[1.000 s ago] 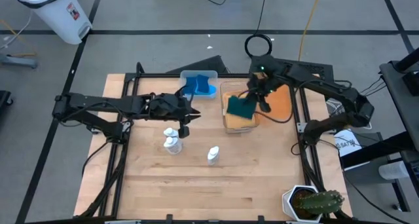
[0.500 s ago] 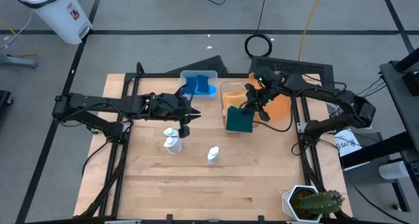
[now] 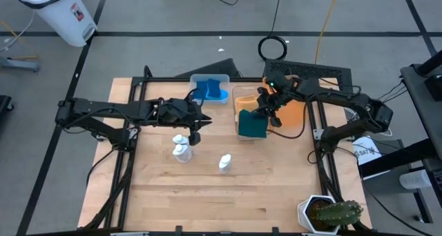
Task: Pick & Place Kitchen Items
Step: Put the dark green towel into the transparent bin
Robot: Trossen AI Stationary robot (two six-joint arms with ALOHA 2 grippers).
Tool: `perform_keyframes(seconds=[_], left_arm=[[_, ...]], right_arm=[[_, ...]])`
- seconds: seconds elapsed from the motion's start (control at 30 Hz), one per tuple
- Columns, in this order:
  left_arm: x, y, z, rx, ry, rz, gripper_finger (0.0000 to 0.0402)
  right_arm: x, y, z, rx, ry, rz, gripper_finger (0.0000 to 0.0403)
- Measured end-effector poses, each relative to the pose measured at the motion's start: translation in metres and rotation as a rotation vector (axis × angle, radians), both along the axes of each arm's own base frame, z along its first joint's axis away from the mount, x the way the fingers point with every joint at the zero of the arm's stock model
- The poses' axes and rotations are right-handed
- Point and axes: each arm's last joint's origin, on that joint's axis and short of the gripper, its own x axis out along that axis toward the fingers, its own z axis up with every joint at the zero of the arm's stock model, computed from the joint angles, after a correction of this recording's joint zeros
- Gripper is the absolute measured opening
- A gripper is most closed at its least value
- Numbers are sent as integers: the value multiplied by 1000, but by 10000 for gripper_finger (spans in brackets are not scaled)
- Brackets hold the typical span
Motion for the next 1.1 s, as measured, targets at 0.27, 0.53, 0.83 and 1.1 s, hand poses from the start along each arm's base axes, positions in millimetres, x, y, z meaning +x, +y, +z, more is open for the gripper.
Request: perform_keyframes(seconds=[0.27,0.53,0.83,1.1], left_arm=[[0,0,0,-1,0,0,65],[0,0,0,-2,0,1,65],[0,0,0,-6,-1,3,65],[0,0,0,-6,-1,3,65]], right_arm=[[16,-13,-18,-195,70,-87,0],[28,-24,-26,-326,58,-137,0],[35,-36,-48,-474,214,-273,34],[35,-32,-44,-480,220,-335,142]])
